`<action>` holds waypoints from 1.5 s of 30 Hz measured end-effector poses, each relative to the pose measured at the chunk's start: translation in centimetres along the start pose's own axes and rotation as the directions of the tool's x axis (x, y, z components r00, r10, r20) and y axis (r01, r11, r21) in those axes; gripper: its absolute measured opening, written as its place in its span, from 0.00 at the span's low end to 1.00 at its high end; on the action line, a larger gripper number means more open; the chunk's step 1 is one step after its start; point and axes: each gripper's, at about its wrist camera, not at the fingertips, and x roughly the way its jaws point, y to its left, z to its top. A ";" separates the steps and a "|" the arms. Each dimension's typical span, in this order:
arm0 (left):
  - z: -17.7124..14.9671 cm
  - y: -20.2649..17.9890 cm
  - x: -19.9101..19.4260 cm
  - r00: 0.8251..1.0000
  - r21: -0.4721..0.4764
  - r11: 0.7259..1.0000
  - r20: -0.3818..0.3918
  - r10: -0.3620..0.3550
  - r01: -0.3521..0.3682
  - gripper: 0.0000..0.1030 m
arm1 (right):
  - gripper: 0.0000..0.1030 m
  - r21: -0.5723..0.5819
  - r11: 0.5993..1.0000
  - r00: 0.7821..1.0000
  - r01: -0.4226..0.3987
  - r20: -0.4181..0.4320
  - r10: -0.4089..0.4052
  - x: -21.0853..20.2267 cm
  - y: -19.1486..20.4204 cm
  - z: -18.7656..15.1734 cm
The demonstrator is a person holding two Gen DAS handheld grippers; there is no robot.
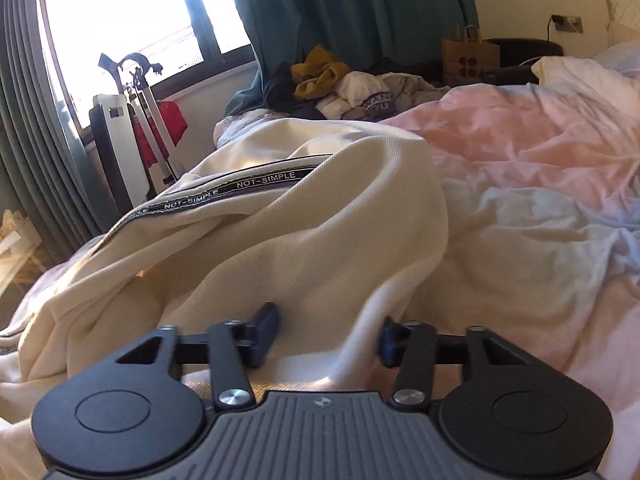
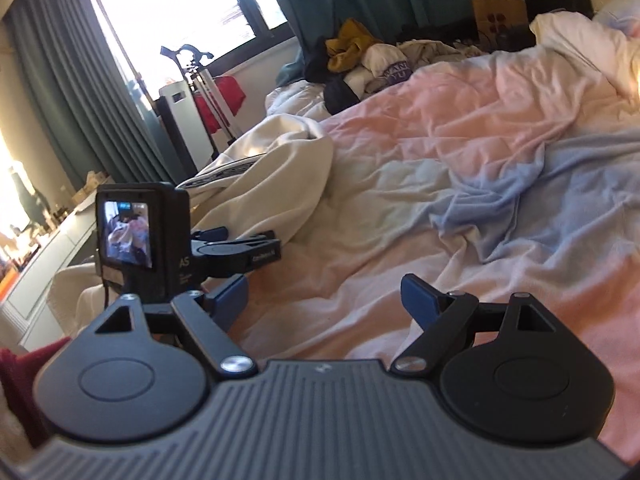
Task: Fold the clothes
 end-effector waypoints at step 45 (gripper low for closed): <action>-10.0 12.1 -21.5 0.890 -0.484 0.757 0.350 -0.293 0.439 0.06 | 0.43 0.338 0.926 0.984 -0.167 -0.006 0.179 23.3 0.7 18.7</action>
